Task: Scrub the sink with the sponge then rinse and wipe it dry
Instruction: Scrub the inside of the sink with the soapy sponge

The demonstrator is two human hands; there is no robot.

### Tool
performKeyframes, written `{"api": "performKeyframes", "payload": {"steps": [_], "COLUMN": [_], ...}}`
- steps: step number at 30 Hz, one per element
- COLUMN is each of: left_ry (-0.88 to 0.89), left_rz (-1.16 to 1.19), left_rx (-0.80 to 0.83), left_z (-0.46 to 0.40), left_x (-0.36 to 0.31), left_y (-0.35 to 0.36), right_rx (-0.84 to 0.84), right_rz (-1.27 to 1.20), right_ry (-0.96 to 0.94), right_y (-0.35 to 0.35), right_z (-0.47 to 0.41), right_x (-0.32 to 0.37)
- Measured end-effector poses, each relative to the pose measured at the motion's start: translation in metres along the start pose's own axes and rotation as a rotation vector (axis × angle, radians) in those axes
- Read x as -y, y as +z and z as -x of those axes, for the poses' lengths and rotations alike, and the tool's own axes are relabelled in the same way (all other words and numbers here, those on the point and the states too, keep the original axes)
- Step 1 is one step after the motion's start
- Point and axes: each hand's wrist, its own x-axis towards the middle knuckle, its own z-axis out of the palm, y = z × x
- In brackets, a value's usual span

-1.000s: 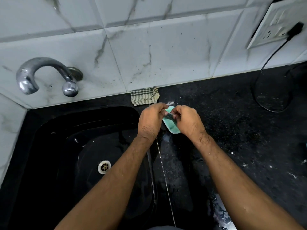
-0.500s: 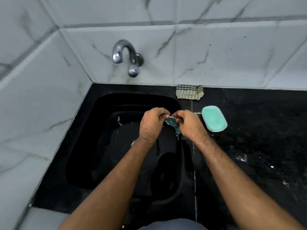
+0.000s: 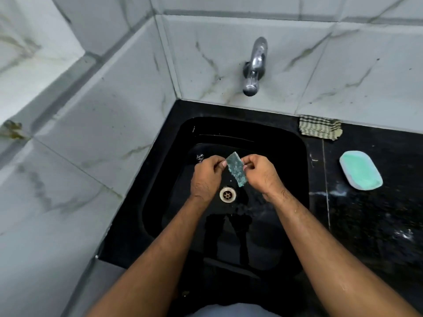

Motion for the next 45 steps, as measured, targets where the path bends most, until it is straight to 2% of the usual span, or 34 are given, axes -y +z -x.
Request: {"api": "performKeyframes", "payload": {"steps": [5,9,15,24,26,29,33,42,45], "left_ry": [0.028,0.073,0.1,0.099,0.106,0.206,0.245,0.233,0.249], "left_rz": [0.007,-0.005,-0.062,-0.239,-0.314,-0.507,-0.705,-0.62,-0.594], "left_rx": [0.033,0.047,0.065,-0.021,-0.038,-0.052,0.057,0.035,0.013], "left_z": [-0.02,-0.033,-0.045,-0.107,-0.124,-0.144,-0.157,-0.163,-0.166], "left_x": [0.014,0.015,0.028,0.071,0.083,0.096,0.131,0.148,0.15], "left_y": [-0.03,-0.043,-0.045,-0.067,-0.069,-0.075,-0.082,-0.077,-0.078], "right_rx": [-0.009,-0.038,0.048,0.058,0.052,0.038,0.028,-0.012,-0.077], "right_rz": [-0.376,-0.518,-0.525,-0.741,-0.776,-0.769,-0.733,-0.82,-0.851], "right_ry": [0.209,0.251,0.277,0.415,0.429,0.416,0.414,0.564,0.586], "right_y": [0.029,0.034,0.047,0.083,0.097,0.114,0.13,0.175,0.194], "right_z": [0.0,-0.002,-0.021,-0.08,-0.098,-0.121,-0.15,-0.201,-0.213], "right_x": [0.018,0.03,0.036,0.039,0.042,0.05,0.048,0.024,0.023]}}
